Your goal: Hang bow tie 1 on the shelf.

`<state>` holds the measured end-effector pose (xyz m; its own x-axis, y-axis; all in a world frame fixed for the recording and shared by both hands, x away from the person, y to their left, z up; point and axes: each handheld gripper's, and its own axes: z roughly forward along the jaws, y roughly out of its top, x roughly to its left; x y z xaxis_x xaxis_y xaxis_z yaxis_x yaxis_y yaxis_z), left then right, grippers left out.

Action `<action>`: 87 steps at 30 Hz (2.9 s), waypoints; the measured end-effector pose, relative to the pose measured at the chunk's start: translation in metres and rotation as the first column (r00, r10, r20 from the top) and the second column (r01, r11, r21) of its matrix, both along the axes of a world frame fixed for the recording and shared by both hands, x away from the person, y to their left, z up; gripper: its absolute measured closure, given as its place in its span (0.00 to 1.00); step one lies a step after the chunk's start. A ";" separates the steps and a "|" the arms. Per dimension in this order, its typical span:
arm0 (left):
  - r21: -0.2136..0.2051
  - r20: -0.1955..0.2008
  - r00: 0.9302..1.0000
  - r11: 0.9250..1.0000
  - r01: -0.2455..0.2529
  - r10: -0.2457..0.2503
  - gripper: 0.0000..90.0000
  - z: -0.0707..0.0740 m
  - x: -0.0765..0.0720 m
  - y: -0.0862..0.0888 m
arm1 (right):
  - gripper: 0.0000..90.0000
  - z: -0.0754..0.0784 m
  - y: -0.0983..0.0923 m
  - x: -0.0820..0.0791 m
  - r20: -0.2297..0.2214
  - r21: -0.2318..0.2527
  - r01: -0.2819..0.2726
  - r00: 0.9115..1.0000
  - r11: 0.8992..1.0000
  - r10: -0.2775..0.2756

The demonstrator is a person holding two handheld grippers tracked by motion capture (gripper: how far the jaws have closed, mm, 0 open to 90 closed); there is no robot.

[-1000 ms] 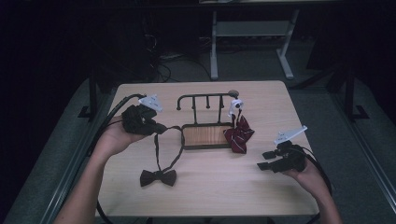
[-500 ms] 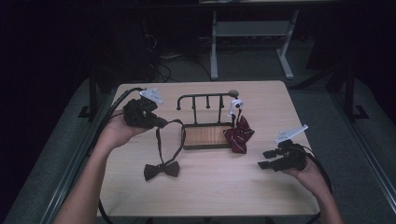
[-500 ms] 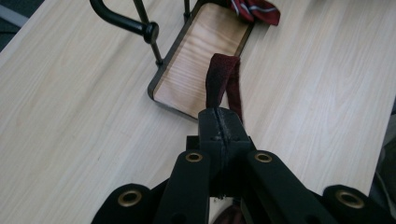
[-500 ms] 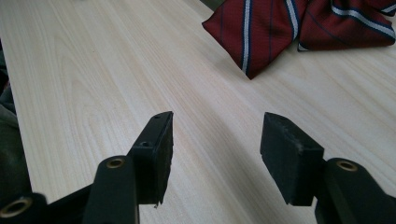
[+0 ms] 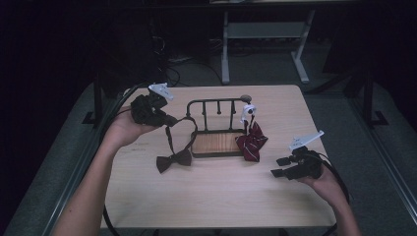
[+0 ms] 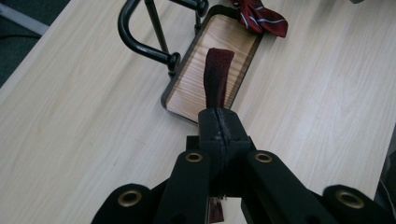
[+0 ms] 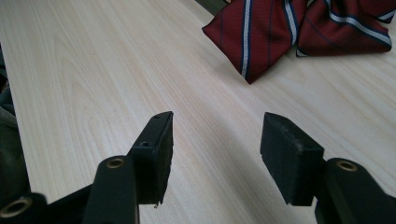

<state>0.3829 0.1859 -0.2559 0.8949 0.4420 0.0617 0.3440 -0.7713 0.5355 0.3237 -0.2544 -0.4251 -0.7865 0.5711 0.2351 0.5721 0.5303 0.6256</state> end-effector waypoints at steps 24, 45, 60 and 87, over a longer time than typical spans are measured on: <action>0.008 -0.026 0.995 0.995 -0.099 0.099 1.00 0.008 0.038 0.001 | 0.49 0.004 0.000 -0.002 0.014 0.000 -0.004 1.000 1.000 0.004; 0.039 -0.047 0.987 0.987 -0.154 0.155 1.00 0.001 0.060 -0.005 | 0.49 0.004 -0.002 -0.001 0.014 -0.002 -0.005 1.000 1.000 0.005; 0.094 -0.051 0.983 0.980 -0.173 0.178 0.87 -0.005 0.062 -0.003 | 0.49 0.005 -0.006 -0.001 0.011 0.001 0.008 1.000 1.000 -0.008; 0.042 -0.012 0.992 0.991 -0.125 0.126 0.74 -0.014 0.016 0.016 | 0.45 0.008 -0.022 -0.002 0.016 -0.001 0.070 0.997 0.998 -0.070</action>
<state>0.3988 0.2023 -0.2703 0.8335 0.5482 0.0692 0.4471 -0.7427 0.4985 0.3217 -0.2765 -0.4173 -0.7483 0.6252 0.2218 0.5977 0.4904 0.6342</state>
